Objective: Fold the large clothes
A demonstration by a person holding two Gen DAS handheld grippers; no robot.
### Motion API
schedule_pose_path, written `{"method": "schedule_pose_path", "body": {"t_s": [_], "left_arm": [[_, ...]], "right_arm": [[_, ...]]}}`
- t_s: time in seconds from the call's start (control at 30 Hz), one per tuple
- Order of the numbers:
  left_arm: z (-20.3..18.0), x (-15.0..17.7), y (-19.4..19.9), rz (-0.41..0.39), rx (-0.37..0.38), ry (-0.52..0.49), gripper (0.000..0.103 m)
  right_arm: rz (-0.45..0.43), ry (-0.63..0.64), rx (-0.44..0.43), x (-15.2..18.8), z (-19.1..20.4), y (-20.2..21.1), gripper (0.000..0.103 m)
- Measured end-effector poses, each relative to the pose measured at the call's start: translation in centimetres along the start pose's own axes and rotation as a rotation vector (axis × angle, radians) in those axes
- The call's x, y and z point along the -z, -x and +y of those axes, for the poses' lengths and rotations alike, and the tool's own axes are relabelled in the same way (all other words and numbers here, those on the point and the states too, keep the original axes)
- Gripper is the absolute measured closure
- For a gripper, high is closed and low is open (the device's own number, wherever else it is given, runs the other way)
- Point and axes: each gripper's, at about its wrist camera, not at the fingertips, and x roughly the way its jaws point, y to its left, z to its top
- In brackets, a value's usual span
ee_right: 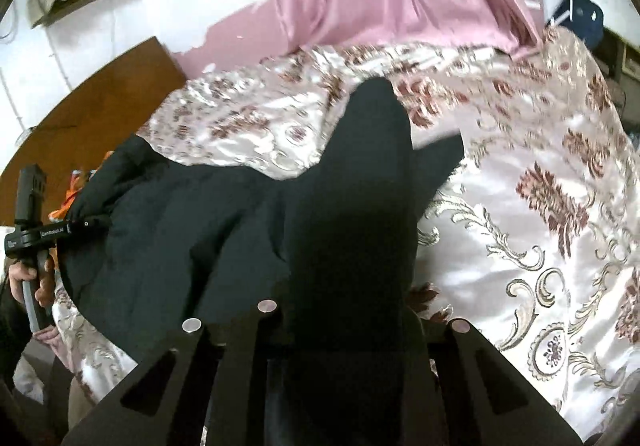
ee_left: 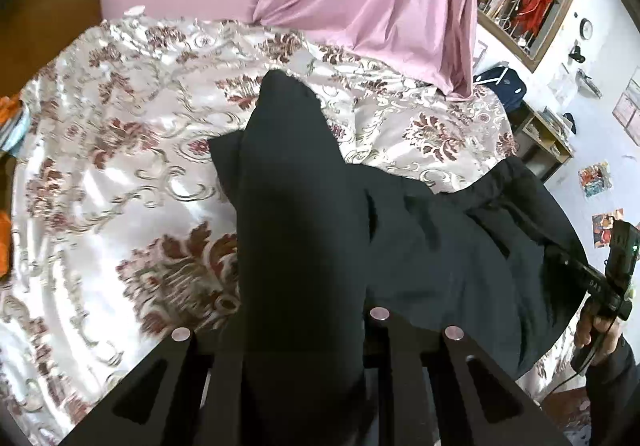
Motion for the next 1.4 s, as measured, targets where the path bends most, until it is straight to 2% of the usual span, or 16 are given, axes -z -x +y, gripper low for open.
{"method": "schedule_pose_path", "body": {"t_s": [0.17,0.3,0.47,0.6,0.67,0.8,0.87,0.9,0.93,0.97,1.03,1.1,1.17,1.27,1.4], "left_arm": [[-0.2,1.7,4.5,-0.041,-0.027,-0.047,0.087],[0.1,3.4,5.2,-0.051,-0.048,-0.048,0.087],[2.0,7.1,3.3,-0.040,-0.069,-0.006,0.087],[3.2,9.0,1.9,-0.024,-0.092,0.027,0.087],[3.8,9.4,1.4,-0.006,-0.103,0.066,0.083],[4.3,9.8,0.9,0.034,-0.156,0.099,0.065],[4.6,10.0,0.6,0.058,-0.204,0.121,0.047],[4.6,10.1,0.7,0.065,-0.227,0.131,0.034],[4.8,10.4,0.9,0.060,-0.239,0.141,0.027],[4.8,10.6,1.2,0.052,-0.258,0.155,0.025],[4.9,10.9,1.7,0.045,-0.293,0.172,0.022],[5.0,11.1,2.4,0.033,-0.302,0.172,0.021],[4.8,11.3,3.5,0.001,-0.327,0.171,0.019],[4.5,11.9,5.2,-0.073,-0.366,0.173,0.008],[3.7,12.6,7.3,-0.143,-0.351,0.151,0.001]], "right_arm": [[-0.057,0.044,-0.016,1.2,2.4,3.9,0.088],[-0.076,0.098,-0.001,3.1,4.2,4.7,0.088],[0.002,0.034,-0.027,6.1,3.6,2.6,0.088],[0.055,0.002,0.037,8.9,2.1,0.4,0.087],[0.067,-0.035,0.050,9.5,1.1,0.2,0.082],[0.132,-0.094,0.080,10.0,0.4,-1.1,0.073],[0.165,-0.120,0.098,10.5,0.2,-1.7,0.055],[0.164,-0.135,0.106,10.8,-0.1,-1.6,0.048],[0.158,-0.143,0.116,11.1,0.0,-1.6,0.032],[0.144,-0.151,0.133,11.2,0.0,-1.3,0.020],[0.099,-0.139,0.195,11.2,0.3,-0.4,0.009],[0.067,-0.110,0.279,11.2,0.8,0.6,0.008],[0.035,-0.099,0.316,11.2,1.1,1.5,0.007],[-0.040,-0.104,0.318,11.5,1.9,3.2,0.005],[-0.147,-0.087,0.313,12.2,3.5,5.2,0.004]]}}
